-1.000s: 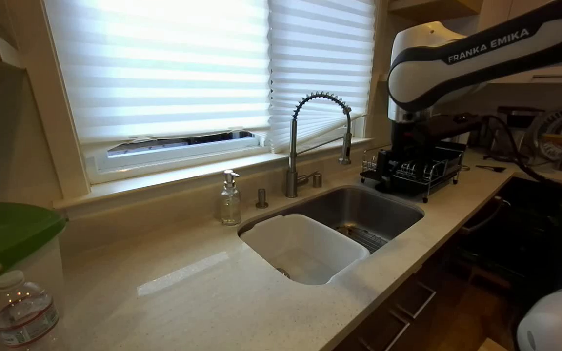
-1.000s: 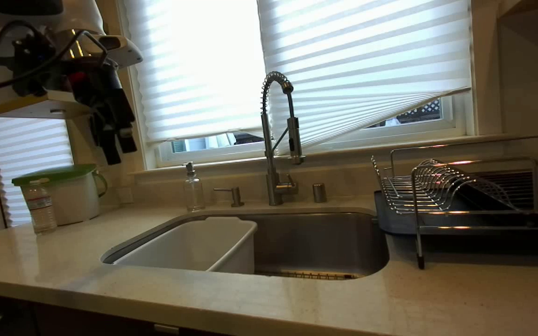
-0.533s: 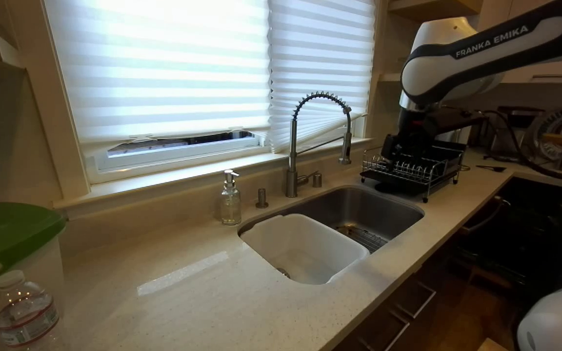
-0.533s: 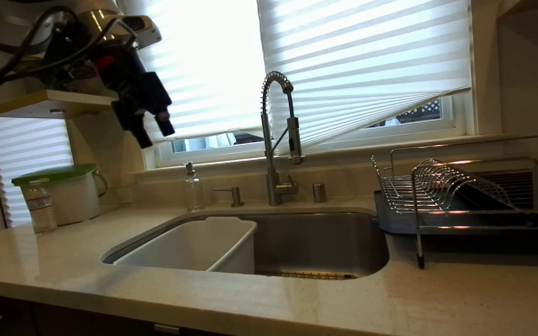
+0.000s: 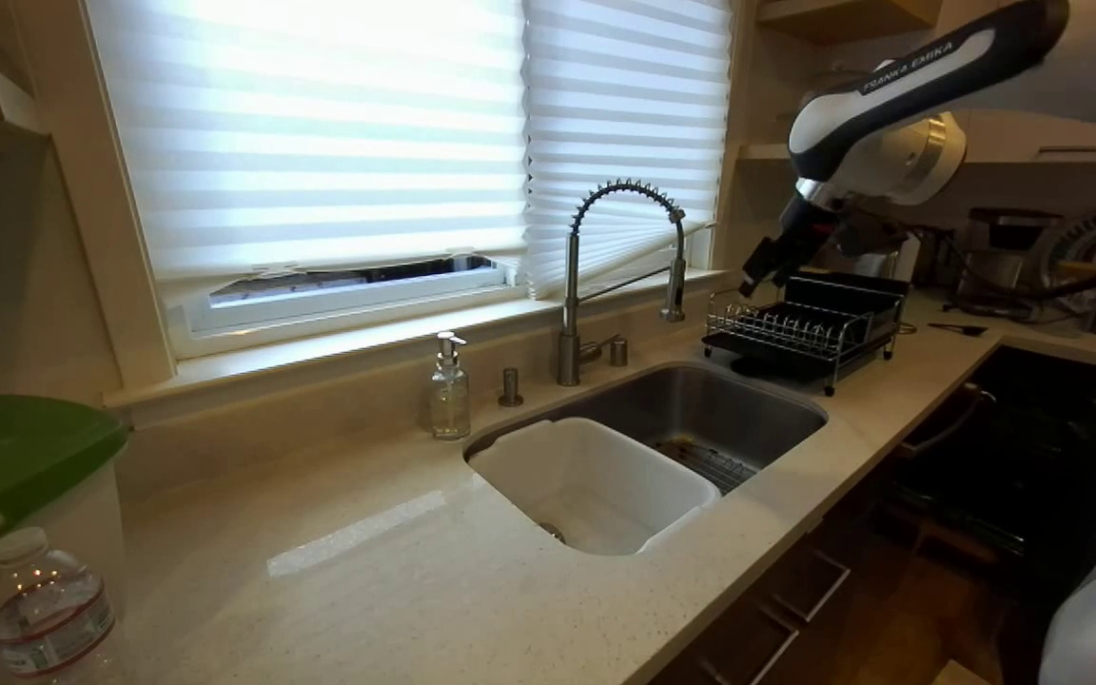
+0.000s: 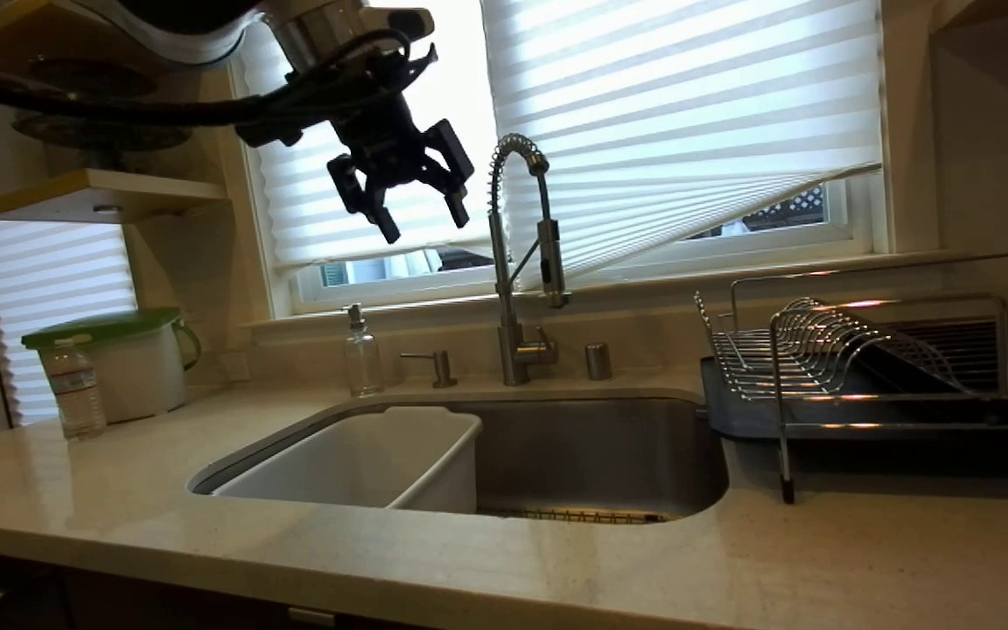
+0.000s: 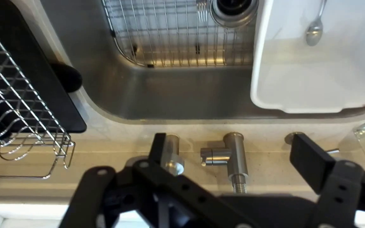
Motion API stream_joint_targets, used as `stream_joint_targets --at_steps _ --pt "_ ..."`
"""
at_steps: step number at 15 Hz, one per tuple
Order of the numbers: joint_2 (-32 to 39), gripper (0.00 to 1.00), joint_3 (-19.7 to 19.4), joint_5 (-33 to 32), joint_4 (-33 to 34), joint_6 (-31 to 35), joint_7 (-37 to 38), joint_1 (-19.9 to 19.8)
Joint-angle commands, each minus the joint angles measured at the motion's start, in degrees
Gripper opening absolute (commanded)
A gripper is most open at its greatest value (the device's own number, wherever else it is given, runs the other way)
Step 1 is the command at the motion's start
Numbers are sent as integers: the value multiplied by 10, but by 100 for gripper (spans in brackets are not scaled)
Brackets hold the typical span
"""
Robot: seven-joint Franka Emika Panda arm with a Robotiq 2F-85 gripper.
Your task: Move the tap nozzle to the left
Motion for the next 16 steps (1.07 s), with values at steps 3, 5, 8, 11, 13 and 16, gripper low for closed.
stream_joint_targets --at_steps 3,5,8,11,13,16 --pt "120 100 -114 251 120 -38 -150 95" --pt "172 100 -127 337 162 -85 -154 82" --pt "233 100 -63 441 206 -164 -133 -31" --pt "275 100 -25 502 231 -208 -100 -109" --pt "248 100 8 466 208 -178 -122 -127" --pt "247 100 25 465 210 -178 -124 -139"
